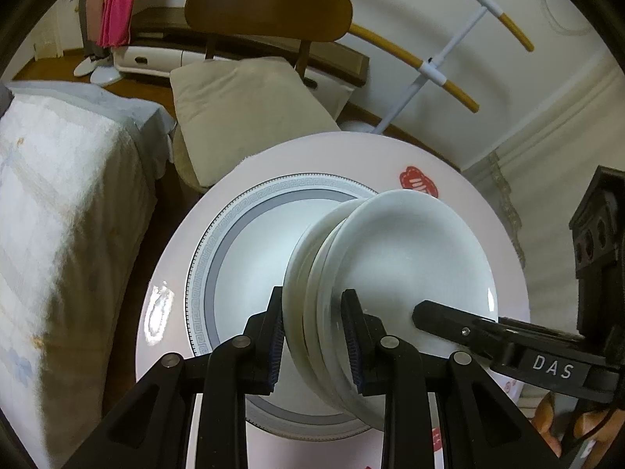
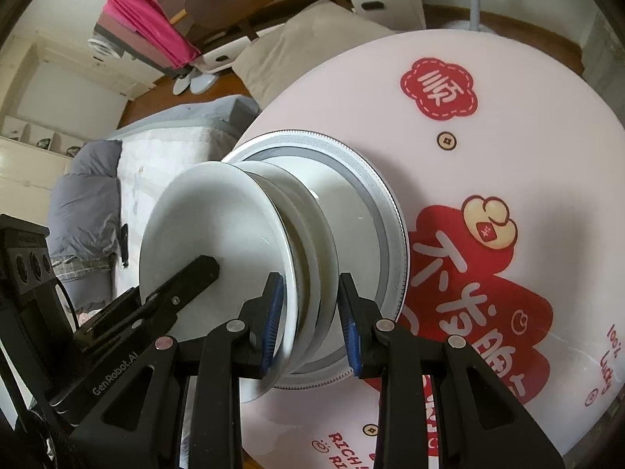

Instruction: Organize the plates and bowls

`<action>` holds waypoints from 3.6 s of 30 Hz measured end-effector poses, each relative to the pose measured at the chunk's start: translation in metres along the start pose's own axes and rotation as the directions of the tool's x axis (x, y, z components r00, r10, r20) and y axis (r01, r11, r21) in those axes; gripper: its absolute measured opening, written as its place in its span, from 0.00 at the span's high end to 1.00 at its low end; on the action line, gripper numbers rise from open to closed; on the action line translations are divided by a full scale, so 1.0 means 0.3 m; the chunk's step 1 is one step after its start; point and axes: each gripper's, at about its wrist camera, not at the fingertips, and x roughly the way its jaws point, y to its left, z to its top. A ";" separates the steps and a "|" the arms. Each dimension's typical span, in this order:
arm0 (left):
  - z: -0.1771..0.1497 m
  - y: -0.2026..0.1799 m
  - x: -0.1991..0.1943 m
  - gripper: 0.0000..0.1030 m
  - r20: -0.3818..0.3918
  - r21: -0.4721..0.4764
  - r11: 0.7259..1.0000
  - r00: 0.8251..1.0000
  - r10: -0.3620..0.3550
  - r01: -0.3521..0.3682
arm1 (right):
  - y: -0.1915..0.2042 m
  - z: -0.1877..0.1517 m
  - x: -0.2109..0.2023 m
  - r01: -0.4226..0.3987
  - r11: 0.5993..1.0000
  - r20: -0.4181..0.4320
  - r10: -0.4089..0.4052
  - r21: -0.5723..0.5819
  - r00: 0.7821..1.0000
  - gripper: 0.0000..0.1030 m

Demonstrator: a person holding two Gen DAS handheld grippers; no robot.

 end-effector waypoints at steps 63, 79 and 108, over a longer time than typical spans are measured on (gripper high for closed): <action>-0.197 0.128 -0.475 0.26 -0.062 0.774 0.604 0.972 -0.227 0.191 | 0.469 -0.906 -0.306 0.201 0.656 0.348 -0.605 0.728 0.716 0.53; -0.423 0.261 -0.431 0.11 0.032 0.859 0.485 0.926 -0.376 0.167 | 0.546 -1.086 -0.183 0.211 0.601 0.445 -0.746 0.771 0.495 0.33; -0.542 0.856 -0.528 0.01 0.077 0.892 0.379 0.744 -0.664 0.246 | 1.062 -1.299 0.122 0.295 0.448 0.411 -0.893 0.844 0.182 0.08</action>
